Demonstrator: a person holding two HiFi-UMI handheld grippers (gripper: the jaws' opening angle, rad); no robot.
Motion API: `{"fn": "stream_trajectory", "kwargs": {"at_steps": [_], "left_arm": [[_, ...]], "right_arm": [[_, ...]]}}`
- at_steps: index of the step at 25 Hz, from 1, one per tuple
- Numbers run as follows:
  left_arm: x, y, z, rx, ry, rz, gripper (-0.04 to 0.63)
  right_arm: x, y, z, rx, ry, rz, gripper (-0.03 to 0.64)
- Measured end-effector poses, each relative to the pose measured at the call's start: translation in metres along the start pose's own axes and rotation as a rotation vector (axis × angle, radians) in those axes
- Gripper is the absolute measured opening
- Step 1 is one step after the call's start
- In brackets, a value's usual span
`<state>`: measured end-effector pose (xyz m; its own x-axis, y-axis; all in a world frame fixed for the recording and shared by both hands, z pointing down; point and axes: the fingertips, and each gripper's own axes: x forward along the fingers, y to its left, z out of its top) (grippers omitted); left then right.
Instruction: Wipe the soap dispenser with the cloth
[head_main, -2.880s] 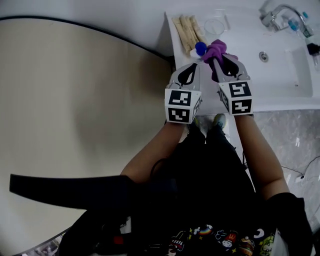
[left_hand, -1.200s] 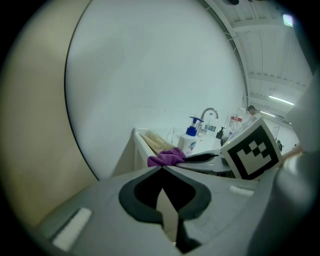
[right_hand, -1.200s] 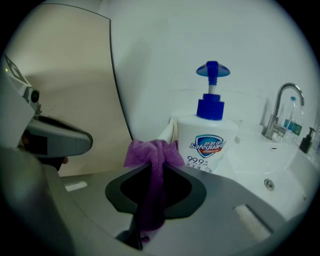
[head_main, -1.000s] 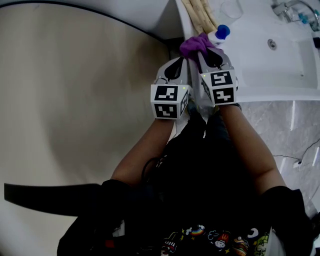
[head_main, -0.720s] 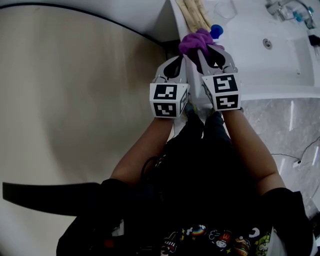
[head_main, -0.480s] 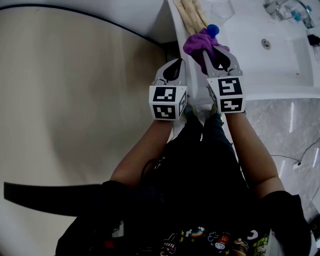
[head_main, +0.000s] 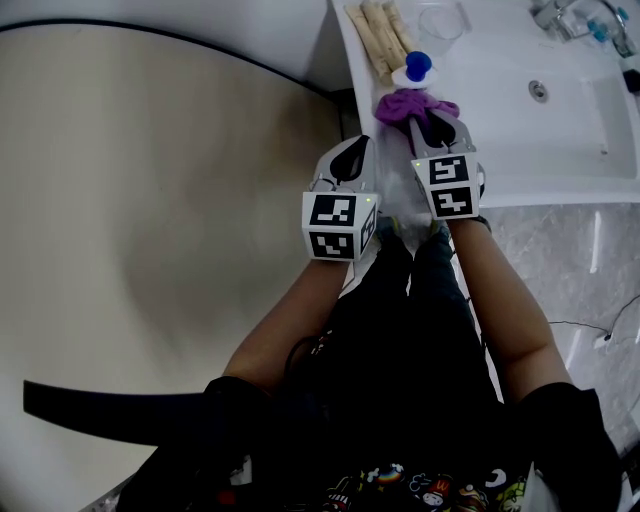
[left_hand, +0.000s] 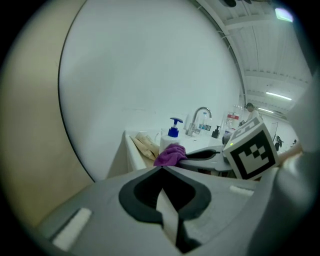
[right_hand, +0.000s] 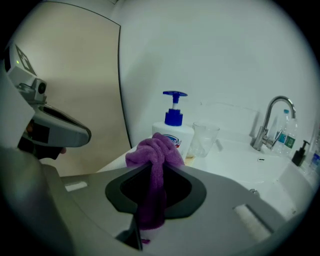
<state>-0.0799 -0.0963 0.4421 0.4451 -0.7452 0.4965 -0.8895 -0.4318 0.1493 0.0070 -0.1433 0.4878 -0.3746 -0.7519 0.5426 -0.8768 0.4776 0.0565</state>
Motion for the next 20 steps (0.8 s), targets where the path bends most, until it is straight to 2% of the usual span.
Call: {"fn": "stream_trajectory", "kwargs": {"at_steps": [9,20], "left_arm": [[-0.001,-0.012,-0.004,-0.013,-0.006,0.017,0.0],[-0.001,-0.037,0.027,-0.004,-0.069,-0.003,0.0]], "right_arm": [[0.006,0.012,-0.035,0.025,0.173,0.099,0.087],[-0.065,0.032,-0.031,0.013,0.179,0.196,0.089]]}}
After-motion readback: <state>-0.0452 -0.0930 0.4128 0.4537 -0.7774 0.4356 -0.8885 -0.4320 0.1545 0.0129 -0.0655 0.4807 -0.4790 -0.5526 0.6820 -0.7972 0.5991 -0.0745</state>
